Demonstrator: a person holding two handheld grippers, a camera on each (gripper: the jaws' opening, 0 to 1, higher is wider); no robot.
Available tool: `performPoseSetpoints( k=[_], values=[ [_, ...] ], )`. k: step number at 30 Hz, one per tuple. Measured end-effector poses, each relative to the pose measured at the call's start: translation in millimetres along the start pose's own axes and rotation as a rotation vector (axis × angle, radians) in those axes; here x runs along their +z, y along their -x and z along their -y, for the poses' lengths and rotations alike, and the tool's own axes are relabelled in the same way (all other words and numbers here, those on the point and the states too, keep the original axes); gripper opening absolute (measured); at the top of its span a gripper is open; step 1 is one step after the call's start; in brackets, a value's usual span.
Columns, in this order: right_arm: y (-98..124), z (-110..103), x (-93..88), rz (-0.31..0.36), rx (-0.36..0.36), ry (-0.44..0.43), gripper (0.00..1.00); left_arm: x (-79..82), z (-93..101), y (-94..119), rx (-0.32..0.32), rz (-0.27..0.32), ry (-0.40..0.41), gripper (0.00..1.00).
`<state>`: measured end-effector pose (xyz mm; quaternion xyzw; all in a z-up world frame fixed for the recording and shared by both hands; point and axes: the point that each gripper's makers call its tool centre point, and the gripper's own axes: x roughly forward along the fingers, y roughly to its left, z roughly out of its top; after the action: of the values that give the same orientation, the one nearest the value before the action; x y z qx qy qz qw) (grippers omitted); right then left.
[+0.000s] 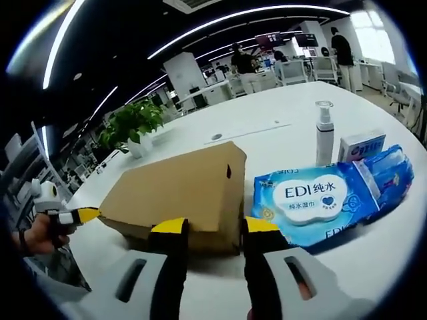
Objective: Operate the shoe box by opening the lid, removing the specified soft item, and placing it in the target area until the item is outside and the box remains undamaged.
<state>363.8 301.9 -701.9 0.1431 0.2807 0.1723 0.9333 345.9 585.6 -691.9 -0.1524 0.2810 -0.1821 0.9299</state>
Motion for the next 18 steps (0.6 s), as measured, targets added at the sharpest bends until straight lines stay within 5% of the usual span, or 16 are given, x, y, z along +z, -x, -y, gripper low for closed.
performPoseSetpoints(
  k=[6, 15, 18],
  values=[
    [33, 8, -23.6, -0.001, -0.019, 0.022, 0.36, -6.6, 1.1, 30, 0.027, 0.022, -0.022, 0.43],
    [78, 4, -63.9, -0.045, -0.038, 0.093, 0.38, -56.4, 41.2, 59, -0.041, -0.074, -0.153, 0.45],
    [87, -4, -66.0, -0.044, -0.042, 0.128, 0.38, -46.1, 47.3, 59, -0.043, -0.062, -0.213, 0.47]
  ],
)
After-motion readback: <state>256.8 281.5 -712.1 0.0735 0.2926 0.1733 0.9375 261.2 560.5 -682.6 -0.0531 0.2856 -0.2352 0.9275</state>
